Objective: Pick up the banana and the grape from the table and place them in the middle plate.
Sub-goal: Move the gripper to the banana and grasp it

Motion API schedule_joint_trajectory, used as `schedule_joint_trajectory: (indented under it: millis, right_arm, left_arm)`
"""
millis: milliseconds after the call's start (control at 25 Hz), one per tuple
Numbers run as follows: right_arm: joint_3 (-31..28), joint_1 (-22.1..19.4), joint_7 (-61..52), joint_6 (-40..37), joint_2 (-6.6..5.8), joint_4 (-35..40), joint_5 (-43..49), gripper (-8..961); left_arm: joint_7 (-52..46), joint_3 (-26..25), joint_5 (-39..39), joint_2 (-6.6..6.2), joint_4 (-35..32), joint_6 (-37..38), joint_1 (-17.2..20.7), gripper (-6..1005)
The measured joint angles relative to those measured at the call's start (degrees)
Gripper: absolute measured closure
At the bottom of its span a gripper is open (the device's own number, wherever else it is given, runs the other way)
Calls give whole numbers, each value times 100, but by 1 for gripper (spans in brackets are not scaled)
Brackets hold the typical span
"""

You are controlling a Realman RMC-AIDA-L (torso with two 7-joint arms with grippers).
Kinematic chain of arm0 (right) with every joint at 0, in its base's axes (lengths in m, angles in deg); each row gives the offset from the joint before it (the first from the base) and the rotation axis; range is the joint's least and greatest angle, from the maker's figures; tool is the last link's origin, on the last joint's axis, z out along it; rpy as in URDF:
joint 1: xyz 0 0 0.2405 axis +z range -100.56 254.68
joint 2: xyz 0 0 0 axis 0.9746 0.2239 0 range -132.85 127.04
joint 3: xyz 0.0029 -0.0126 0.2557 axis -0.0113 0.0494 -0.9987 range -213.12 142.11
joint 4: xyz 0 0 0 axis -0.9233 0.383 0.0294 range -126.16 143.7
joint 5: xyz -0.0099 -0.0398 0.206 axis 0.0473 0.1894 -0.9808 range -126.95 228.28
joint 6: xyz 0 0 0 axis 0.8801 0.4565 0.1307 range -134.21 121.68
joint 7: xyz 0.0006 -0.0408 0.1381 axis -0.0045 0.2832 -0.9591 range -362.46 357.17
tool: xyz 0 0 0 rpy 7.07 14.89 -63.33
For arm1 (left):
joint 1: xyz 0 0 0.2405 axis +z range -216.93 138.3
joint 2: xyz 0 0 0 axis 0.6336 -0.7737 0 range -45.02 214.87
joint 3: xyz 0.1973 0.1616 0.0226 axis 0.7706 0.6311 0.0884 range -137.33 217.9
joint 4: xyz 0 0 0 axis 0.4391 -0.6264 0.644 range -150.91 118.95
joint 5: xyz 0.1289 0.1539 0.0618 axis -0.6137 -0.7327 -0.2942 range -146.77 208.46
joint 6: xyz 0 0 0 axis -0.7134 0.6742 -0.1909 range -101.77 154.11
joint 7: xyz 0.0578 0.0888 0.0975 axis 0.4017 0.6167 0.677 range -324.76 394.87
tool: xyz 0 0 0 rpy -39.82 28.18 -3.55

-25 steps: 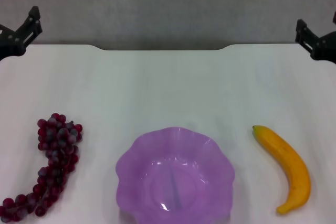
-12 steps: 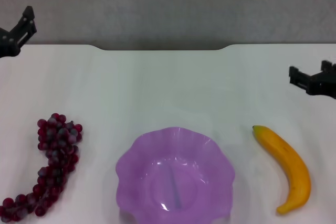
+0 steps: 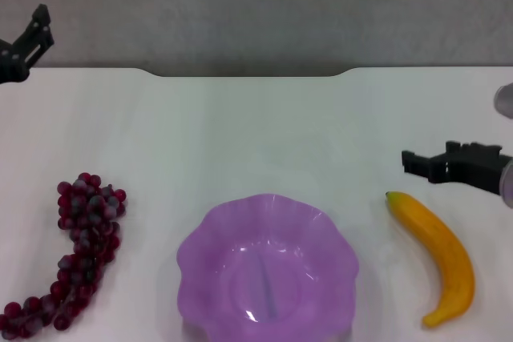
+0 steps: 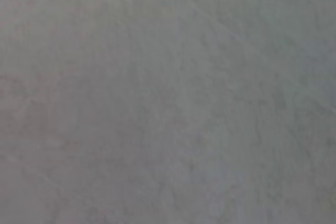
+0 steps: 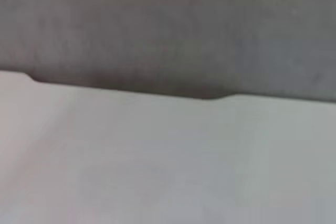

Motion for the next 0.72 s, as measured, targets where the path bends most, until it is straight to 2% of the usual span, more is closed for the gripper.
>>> schedule_joint_trajectory:
  millis: [720]
  right_arm:
    - [6, 664, -206, 583, 3, -1053, -12, 166]
  left_arm:
    - [5, -121, 0, 63, -35, -78, 3, 124]
